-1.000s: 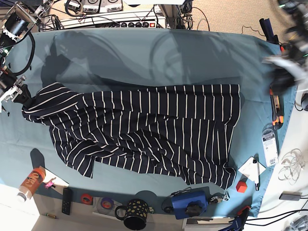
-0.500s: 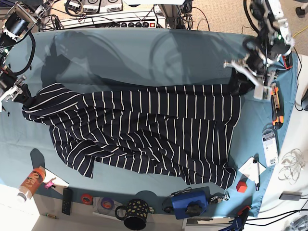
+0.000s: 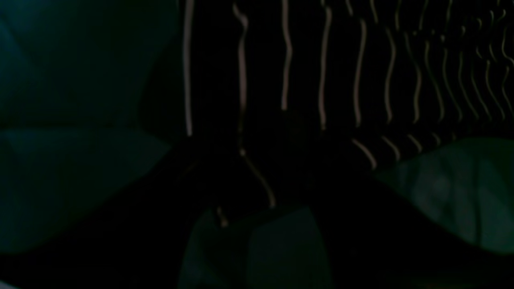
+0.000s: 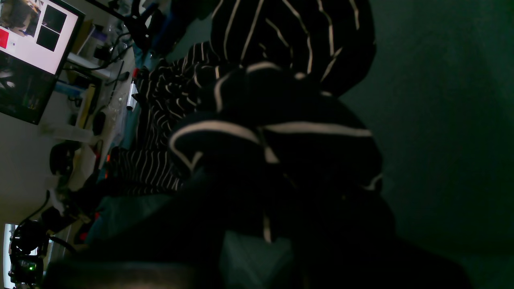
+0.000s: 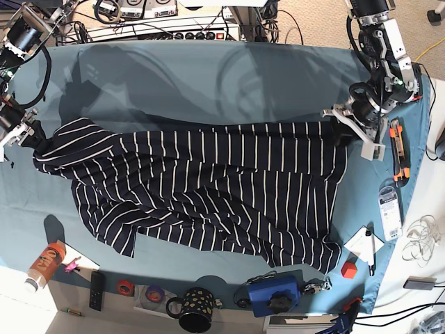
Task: Layout the t-shirt on the table in an organized manner, then fold the t-shirt properly
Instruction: 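Grasp the opposite shirt edge with the left gripper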
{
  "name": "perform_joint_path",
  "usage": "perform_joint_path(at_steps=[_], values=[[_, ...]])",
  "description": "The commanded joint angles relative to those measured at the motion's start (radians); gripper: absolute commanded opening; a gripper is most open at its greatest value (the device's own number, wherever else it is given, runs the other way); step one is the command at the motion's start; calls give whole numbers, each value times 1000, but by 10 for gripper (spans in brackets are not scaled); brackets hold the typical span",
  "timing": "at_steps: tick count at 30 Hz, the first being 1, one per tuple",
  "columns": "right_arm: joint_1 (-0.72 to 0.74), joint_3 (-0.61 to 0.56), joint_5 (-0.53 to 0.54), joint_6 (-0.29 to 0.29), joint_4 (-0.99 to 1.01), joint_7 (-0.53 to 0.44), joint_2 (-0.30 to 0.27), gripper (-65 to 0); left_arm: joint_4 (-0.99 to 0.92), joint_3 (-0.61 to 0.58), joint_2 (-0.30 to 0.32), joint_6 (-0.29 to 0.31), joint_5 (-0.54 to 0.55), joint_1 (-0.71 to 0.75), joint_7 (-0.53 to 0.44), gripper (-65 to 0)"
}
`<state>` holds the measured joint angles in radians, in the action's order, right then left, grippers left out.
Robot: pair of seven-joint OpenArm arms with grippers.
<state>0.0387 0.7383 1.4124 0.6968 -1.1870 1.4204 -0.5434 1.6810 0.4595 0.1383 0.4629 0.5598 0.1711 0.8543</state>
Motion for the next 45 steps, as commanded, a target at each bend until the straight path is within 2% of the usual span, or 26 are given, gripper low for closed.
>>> perform_joint_path(at_steps=[1, 3, 6, 9, 12, 16, 20, 21, 24, 25, 28, 32, 34, 36, 38, 42, 45], values=[[14, 7, 30, 1, -17, -24, -31, -650, 14, 3, 6, 5, 16, -10, -3, -445], [14, 7, 31, 1, -18, -24, -31, -650, 14, 3, 6, 5, 31, -10, 20, -502], [14, 7, 30, 1, -17, -24, -31, -650, 14, 3, 6, 5, 87, -11, 16, -650], [14, 7, 30, 1, -17, -24, -31, -650, 17, 4, 6, 4, 148, -11, 10, -650], [14, 7, 30, 1, -18, -24, -31, -650, 39, 9, 6, 5, 152, -10, 16, -650], [14, 7, 31, 1, -17, -24, -31, -650, 93, 48, 6, 6, 216, -11, 59, -650], [14, 7, 31, 1, -17, -24, -31, -650, 108, 102, 6, 6, 170, -10, 65, -650], [14, 7, 31, 1, -17, -24, -31, -650, 108, 112, 7, 6, 146, -10, 62, -634], [14, 7, 31, 1, -18, -24, -31, -650, 108, 124, 7, 7, 72, -10, 19, -411], [14, 7, 31, 1, -18, -24, -31, -650, 107, 123, 6, 14, 46, -10, -1, -380], [14, 7, 31, 1, -17, -24, -31, -650, 97, 94, 14, 75, -8, -11, -16, -377], [14, 7, 31, 1, -17, -24, -31, -650, 53, -4, 30, 76, -50, -18, -16, -377], [14, 7, 31, 1, -18, -24, -31, -650, 37, -35, 36, 50, -102, -29, -17, -377], [14, 7, 30, 1, -18, -24, -31, -650, 34, -41, 40, -23, -130, -39, -17, -377], [14, 7, 30, 1, -17, -24, -31, -650, 34, -37, 42, -61, -158, -48, -16, -377], [14, 7, 30, 1, -17, -24, -31, -650, 34, -36, 42, -58, -183, -52, -13, -377], [14, 7, 30, 1, -18, -24, -31, -650, 34, -36, 42, -26, -182, -52, -7, -377]])
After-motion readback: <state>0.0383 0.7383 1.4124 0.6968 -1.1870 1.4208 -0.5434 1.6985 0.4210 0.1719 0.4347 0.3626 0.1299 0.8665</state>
